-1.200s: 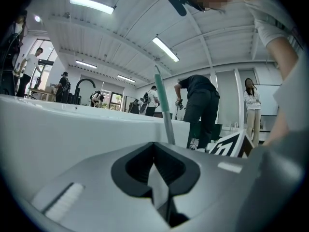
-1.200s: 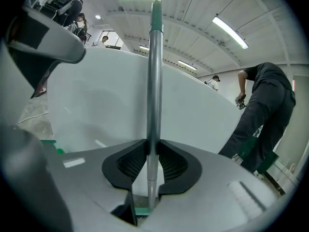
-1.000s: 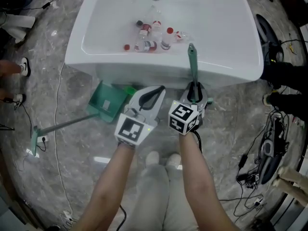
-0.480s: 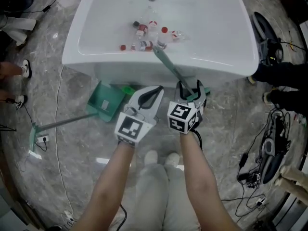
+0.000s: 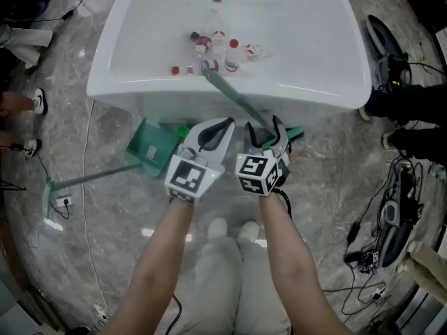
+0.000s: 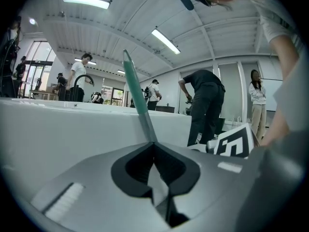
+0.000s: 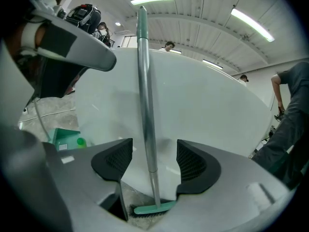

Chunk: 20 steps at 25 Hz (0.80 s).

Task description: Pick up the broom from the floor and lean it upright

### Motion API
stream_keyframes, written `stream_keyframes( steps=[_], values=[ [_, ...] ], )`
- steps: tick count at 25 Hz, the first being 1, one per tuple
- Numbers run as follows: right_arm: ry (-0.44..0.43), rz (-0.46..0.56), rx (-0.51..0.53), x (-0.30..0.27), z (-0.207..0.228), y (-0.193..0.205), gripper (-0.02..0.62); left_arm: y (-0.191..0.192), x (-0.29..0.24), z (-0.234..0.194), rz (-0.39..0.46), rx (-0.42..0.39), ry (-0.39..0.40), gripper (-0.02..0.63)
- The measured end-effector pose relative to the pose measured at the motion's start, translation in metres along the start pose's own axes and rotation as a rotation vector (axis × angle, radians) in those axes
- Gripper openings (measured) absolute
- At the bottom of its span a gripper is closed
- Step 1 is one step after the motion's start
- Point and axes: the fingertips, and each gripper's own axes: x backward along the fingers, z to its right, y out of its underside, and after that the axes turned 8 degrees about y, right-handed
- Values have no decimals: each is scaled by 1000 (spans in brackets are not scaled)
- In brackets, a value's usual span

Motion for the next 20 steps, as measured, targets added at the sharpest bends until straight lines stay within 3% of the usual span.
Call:
stream_keyframes(
  steps=[6,12,20],
  values=[
    [-50,16,-26,29,6,-6,274,0,6,2,-34,18,-20,0],
    [-62,68,-97,86,38,-44,266,-26,25,28,-45,60,-26,0],
    [-58,165,-129,170,85,-115,159,-101,55,73,-21,62,0,0]
  ],
)
